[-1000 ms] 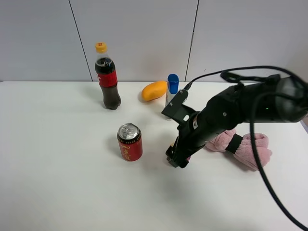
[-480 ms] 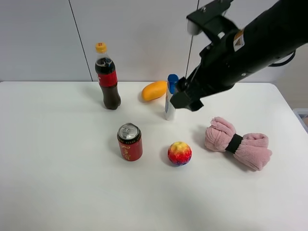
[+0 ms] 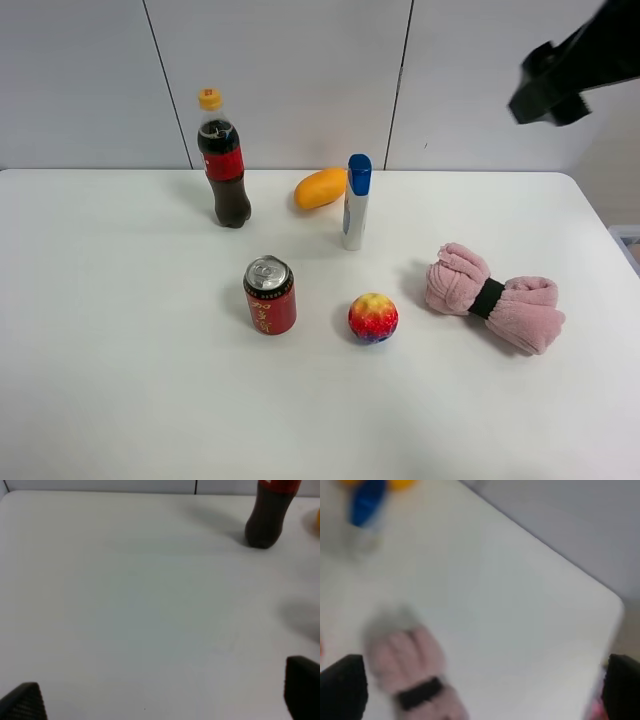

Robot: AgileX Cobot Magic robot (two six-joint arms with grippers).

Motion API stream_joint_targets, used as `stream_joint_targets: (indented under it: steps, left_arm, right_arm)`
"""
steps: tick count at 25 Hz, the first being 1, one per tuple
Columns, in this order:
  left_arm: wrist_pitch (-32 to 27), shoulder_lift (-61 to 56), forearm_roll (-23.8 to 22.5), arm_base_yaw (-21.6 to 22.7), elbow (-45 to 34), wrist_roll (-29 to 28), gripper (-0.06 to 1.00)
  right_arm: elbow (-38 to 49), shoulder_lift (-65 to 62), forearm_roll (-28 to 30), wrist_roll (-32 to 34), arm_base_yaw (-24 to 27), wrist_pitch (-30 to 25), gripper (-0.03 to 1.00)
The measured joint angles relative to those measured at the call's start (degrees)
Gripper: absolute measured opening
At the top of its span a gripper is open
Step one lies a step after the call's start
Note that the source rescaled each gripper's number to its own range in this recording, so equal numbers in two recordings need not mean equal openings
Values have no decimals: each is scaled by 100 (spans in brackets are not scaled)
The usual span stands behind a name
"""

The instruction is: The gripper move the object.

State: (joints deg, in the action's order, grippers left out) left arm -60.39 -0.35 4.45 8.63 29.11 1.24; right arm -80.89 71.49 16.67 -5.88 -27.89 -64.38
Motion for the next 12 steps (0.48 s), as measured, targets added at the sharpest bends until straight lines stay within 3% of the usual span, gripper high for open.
stream_joint_targets:
  steps: [9, 12]
  left_arm:
    - [0, 0, 0, 0, 0, 0, 100]
    - [0, 0, 0, 0, 0, 0, 100]
  right_arm:
    - [-61, -580, -61, -190, 2629, -487, 83]
    - [-22, -851, -222, -190, 3180, -508, 83]
